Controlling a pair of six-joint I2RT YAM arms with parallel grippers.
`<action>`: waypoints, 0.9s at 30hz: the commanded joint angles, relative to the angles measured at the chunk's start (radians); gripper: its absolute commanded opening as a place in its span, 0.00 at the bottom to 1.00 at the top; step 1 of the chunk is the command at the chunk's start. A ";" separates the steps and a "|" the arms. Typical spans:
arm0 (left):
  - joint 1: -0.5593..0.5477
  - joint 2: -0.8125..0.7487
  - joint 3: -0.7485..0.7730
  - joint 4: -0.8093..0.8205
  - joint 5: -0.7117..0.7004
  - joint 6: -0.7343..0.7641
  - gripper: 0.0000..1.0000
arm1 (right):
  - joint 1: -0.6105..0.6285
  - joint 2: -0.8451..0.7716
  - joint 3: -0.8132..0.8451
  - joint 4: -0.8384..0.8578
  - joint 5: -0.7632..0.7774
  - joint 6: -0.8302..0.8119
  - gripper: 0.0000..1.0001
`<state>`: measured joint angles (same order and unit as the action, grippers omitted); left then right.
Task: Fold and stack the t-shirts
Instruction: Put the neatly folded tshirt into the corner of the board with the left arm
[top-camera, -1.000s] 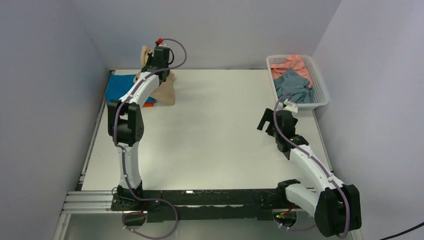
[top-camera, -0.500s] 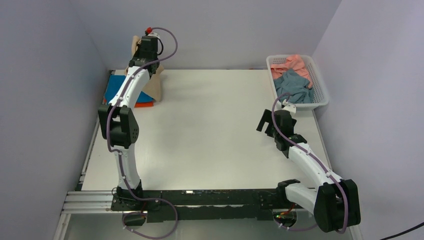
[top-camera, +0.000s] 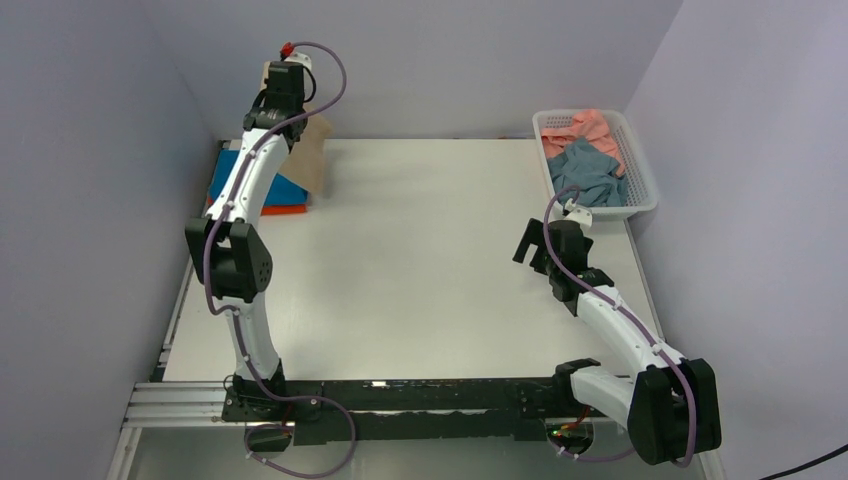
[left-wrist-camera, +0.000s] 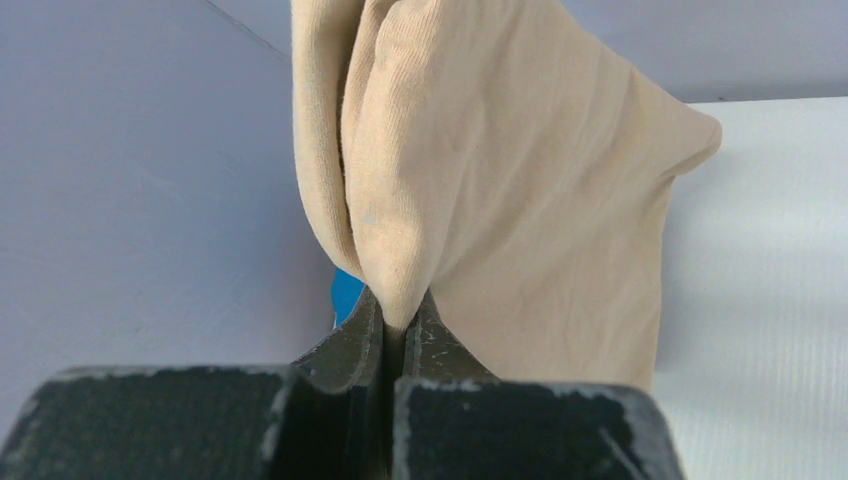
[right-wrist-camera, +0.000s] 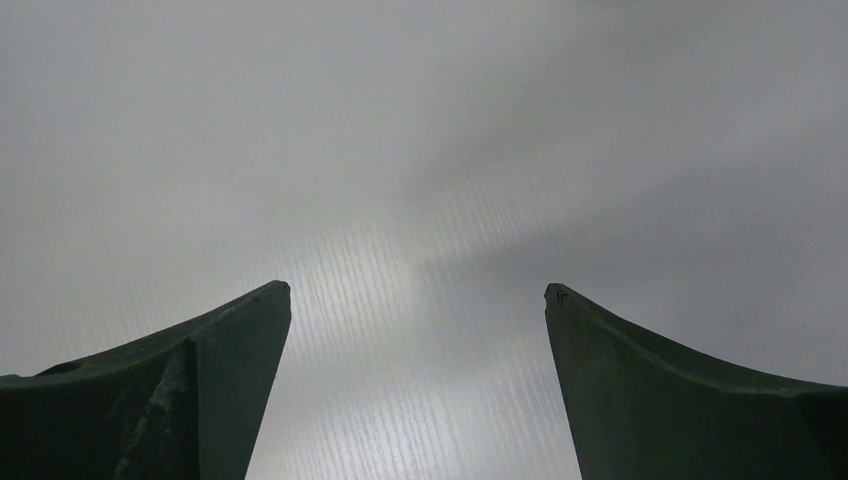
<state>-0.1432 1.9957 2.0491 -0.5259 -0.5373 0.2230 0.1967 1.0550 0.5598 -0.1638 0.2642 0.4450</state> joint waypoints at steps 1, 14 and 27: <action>0.034 -0.056 0.039 0.022 0.029 -0.037 0.00 | -0.005 0.003 0.021 0.033 0.016 -0.004 1.00; 0.195 0.095 0.028 0.052 0.111 -0.016 0.00 | -0.006 0.017 0.038 0.004 0.042 -0.005 1.00; 0.300 0.235 0.052 0.171 0.150 0.031 0.32 | -0.006 0.028 0.044 -0.017 0.037 0.006 1.00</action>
<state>0.1444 2.2490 2.0521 -0.4557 -0.4110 0.2325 0.1959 1.0710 0.5602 -0.1837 0.2871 0.4461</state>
